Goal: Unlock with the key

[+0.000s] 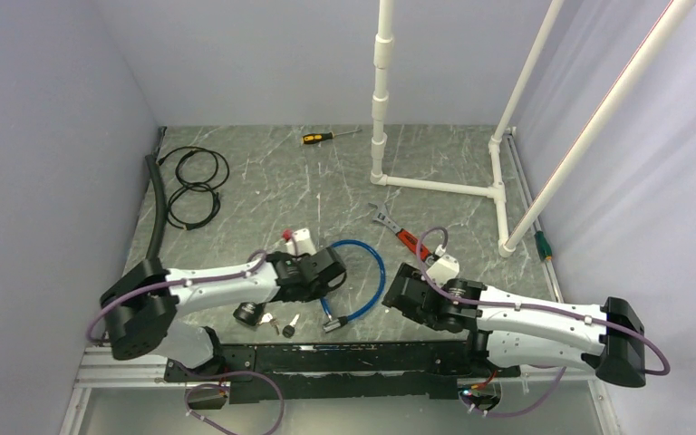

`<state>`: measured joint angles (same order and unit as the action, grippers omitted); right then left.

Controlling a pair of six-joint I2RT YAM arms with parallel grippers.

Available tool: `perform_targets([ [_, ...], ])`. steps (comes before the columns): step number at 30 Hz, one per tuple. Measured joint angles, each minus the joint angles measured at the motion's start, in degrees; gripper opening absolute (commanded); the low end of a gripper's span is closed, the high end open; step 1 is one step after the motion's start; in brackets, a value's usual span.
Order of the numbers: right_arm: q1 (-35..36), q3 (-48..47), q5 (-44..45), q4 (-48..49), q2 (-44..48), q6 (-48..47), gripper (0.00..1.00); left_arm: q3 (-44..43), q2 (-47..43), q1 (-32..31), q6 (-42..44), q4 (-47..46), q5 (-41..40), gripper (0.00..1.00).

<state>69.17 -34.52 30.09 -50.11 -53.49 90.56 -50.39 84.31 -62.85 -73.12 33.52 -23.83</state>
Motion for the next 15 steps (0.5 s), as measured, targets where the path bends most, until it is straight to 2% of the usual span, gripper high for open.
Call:
perform_targets([
  [5, 0.26, -0.96, 0.74, 0.26, -3.04, 0.57, 0.97, 9.68, -7.28, 1.75, -13.75, -3.28, -1.14, 0.00],
  [11, 0.76, -2.97, 1.27, -0.66, -6.91, 3.28, 1.00, 18.43, -12.68, 1.75, -25.79, -7.37, -2.10, 0.00],
  [12, 0.79, -3.19, 1.42, -0.63, -7.30, 3.61, 1.00, 19.30, -13.07, 1.75, -27.15, -8.24, -2.25, 0.01],
  [15, 0.79, -3.26, 1.64, -0.57, -7.89, 4.04, 1.00, 21.16, -13.18, 1.75, -28.85, -12.20, -2.58, 0.14],
])
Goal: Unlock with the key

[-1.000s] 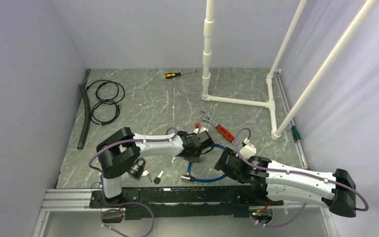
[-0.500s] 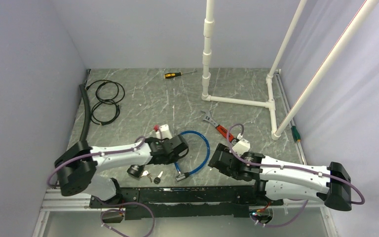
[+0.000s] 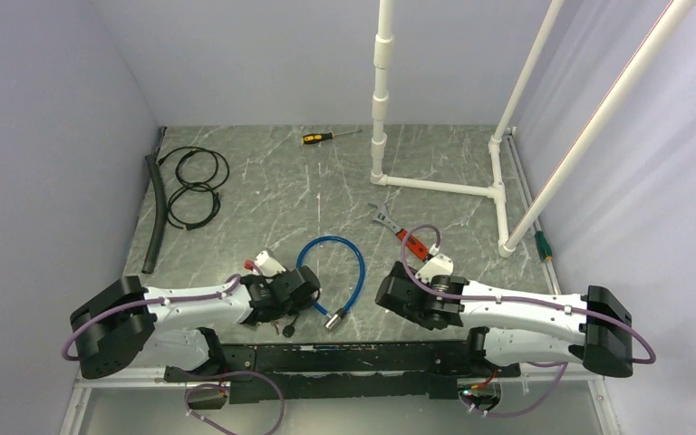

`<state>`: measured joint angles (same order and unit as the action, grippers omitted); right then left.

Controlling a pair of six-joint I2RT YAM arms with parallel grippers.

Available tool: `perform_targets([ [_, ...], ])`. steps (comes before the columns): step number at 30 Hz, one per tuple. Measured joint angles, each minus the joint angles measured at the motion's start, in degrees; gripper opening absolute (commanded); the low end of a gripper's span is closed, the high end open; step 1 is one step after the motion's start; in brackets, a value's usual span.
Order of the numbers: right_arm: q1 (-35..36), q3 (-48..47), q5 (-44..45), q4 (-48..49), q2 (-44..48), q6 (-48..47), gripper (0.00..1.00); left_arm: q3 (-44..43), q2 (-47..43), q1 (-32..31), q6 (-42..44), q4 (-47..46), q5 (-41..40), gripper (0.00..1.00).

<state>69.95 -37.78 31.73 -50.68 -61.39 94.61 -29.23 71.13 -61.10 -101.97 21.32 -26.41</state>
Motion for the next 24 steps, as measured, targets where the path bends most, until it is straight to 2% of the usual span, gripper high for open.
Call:
perform_targets([
  [5, 0.00, -0.02, 0.83, 0.72, -0.87, -0.55, 1.00, -2.73, 2.16, -0.35, 3.78, -0.04, -0.13, 0.29],
  [10, 0.00, -0.28, 1.03, 0.74, -2.12, -1.18, 1.00, -7.54, 2.27, -1.68, 9.86, 3.96, -0.46, 0.75],
  [12, 0.00, -0.28, 1.01, 0.92, -2.08, -1.53, 1.00, -8.92, 1.31, -2.16, 12.44, 6.54, -0.92, 0.83],
  [14, 0.00, -0.28, 1.01, 1.53, -2.01, -2.12, 1.00, -9.81, -0.83, -2.91, 14.91, 9.42, -1.51, 0.83],
  [17, 0.00, -0.26, 0.98, 2.73, -1.99, -3.50, 0.99, -12.00, -5.07, -4.76, 17.44, 16.04, -3.15, 0.78],
  [24, 0.02, -0.15, 0.92, 4.46, -2.43, -6.12, 0.99, -16.13, -9.62, -5.99, 11.80, 38.01, -6.36, 0.70],
])
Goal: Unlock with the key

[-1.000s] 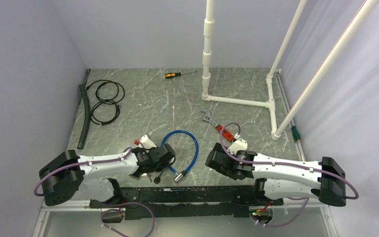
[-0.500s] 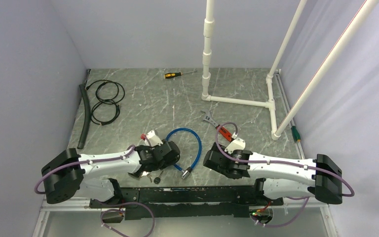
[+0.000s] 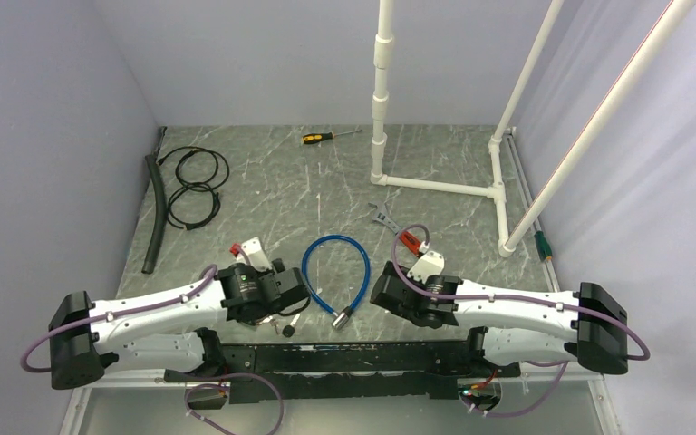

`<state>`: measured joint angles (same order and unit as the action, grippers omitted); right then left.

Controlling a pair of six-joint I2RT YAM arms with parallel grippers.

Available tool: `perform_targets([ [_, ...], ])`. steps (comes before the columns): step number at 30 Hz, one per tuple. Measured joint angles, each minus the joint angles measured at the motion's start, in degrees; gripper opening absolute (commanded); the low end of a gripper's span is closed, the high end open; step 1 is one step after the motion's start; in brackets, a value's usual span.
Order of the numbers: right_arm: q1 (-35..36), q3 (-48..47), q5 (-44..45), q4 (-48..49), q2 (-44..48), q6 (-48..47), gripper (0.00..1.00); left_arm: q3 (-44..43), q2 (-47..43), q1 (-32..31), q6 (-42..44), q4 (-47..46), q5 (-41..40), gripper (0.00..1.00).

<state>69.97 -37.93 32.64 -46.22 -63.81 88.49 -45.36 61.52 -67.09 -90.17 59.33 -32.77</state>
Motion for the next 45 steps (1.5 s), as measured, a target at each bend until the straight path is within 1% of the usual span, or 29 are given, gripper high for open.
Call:
perform_targets([
  [4, 0.11, 1.22, -0.55, 2.19, -0.07, -0.98, 0.98, 1.57, -1.09, -0.02, -5.95, 8.46, -0.11, 0.65],
  [8, 0.26, 1.97, -1.66, 3.45, -0.85, -1.70, 0.98, 7.10, -4.96, -0.02, -9.68, 10.56, -0.13, 0.60],
  [11, 0.44, 1.97, -1.84, 4.17, -1.60, -2.03, 0.98, 11.61, -9.20, -0.02, -8.94, 8.35, -0.46, 0.59],
  [14, 0.63, 2.01, -2.27, 4.87, -1.95, -2.21, 0.98, 15.30, -13.53, -0.02, -6.78, 4.00, -0.92, 0.56],
  [20, 1.22, 2.05, -3.06, 6.08, -3.52, -2.64, 0.97, 18.88, -17.62, -0.02, -2.43, -3.10, -0.92, 0.52],
  [22, 1.42, 2.05, -3.08, 6.08, -4.46, -2.82, 0.97, 18.93, -17.09, -0.02, -1.31, -5.01, -0.90, 0.49],
  [25, 1.79, 2.05, -3.10, 6.36, -5.60, -2.97, 0.97, 18.88, -15.04, -0.02, -0.55, -6.69, -0.76, 0.49],
  [34, 2.47, 1.99, -3.17, 7.30, -9.14, -3.34, 0.98, 15.43, -4.22, -0.02, -0.52, -6.51, 0.68, 0.49],
  [36, 2.56, 1.99, -3.17, 7.32, -9.16, -3.39, 0.98, 14.45, -2.34, -0.02, -0.55, -6.58, 1.09, 0.47],
  [38, 2.60, 1.99, -3.17, 7.34, -9.16, -3.39, 0.98, 13.90, -1.07, -0.02, -0.59, -6.62, 1.46, 0.44],
  [45, 2.62, 1.99, -3.15, 7.30, -8.79, -3.32, 0.98, 13.81, 1.90, -0.02, -1.11, -7.41, 2.05, 0.42],
])
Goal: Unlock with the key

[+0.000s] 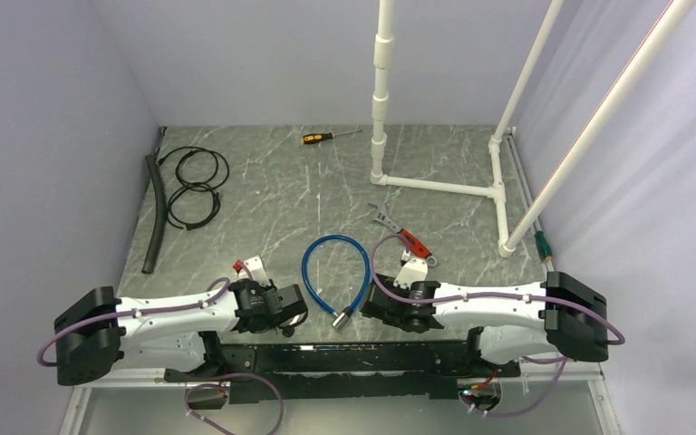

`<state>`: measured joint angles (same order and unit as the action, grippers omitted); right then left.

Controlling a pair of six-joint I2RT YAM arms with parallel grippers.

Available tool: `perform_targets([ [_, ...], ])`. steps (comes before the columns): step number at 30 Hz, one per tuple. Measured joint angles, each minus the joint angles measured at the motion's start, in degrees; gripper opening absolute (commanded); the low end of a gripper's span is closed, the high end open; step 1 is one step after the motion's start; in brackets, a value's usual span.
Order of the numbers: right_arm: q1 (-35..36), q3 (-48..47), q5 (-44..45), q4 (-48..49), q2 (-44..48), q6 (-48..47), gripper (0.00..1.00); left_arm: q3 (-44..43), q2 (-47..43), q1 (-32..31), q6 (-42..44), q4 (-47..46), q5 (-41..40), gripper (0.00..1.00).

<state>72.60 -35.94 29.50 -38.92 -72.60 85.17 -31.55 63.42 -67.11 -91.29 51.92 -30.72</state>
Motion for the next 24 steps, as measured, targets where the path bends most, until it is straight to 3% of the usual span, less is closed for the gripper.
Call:
perform_targets([
  [4, 0.07, 0.09, -0.02, 0.04, 0.92, 0.07, 0.98, 0.00, 1.86, 0.00, -0.15, -1.14, 0.09, 0.28],
  [13, 0.17, 0.11, -0.02, 0.04, 0.96, 0.09, 0.98, -0.79, 5.16, 0.00, 0.39, -3.67, -0.22, 0.26],
  [18, 0.26, 0.11, -0.02, 0.04, 0.42, 0.07, 0.98, -2.49, 8.46, 0.00, 0.44, -2.84, -0.94, 0.00],
  [24, 0.31, 0.39, 0.00, 0.31, 0.50, 0.09, 0.98, -2.62, 8.79, 0.00, 1.09, -3.23, -1.64, 0.00],
])
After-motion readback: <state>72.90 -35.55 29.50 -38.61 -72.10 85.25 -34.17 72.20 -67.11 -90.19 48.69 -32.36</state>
